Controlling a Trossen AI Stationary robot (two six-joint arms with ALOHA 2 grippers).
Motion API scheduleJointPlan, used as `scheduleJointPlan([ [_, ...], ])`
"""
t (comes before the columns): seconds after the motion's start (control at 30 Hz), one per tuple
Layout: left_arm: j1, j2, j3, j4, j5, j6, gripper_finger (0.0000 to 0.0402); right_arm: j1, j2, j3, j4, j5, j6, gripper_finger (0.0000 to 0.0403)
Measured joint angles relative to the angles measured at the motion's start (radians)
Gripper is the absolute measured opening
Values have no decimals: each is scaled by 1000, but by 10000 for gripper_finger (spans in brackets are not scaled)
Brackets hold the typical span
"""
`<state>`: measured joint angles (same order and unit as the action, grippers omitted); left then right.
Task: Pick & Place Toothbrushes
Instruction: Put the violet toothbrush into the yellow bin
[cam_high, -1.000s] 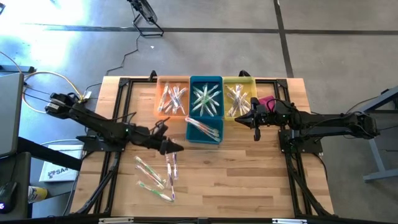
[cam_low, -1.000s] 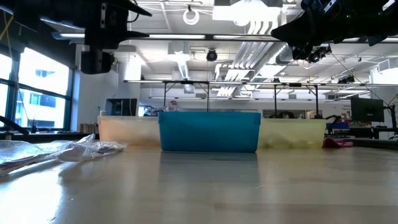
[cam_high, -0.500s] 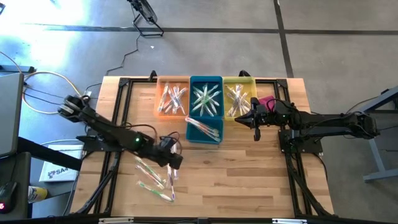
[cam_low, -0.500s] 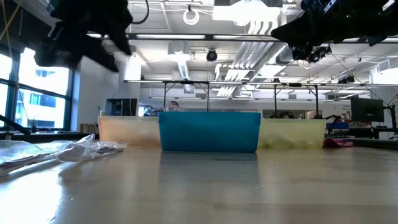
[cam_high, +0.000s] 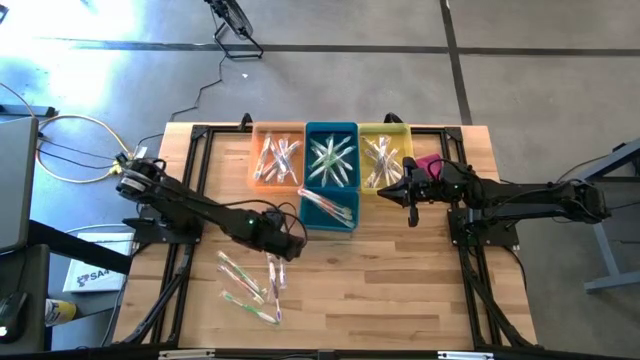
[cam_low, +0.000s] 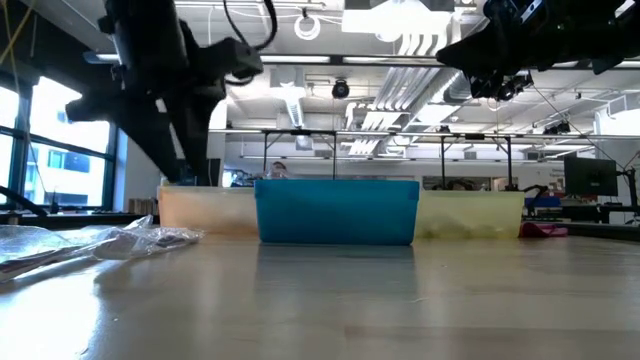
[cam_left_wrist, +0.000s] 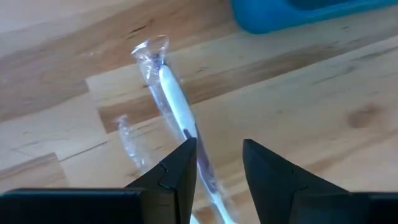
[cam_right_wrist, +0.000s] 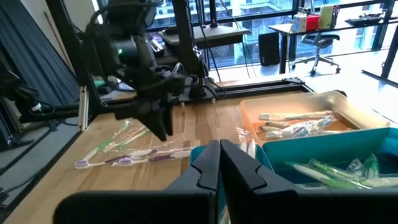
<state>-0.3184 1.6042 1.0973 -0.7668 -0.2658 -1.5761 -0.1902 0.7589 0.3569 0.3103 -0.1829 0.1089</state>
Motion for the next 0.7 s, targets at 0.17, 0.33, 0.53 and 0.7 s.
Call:
scheduleJointPlan([
  [0.17,7,56,0,-1,-5,0,127,0,0,0,-1,0,0,4],
  [0.33,5,77,0,6,-7,0,127,0,0,0,1,0,0,4],
  [0.53,4,86,-2,4,-8,-24,127,0,0,0,-1,0,0,4],
  [0.7,4,105,-1,3,-12,-28,127,0,0,0,-1,0,0,4],
])
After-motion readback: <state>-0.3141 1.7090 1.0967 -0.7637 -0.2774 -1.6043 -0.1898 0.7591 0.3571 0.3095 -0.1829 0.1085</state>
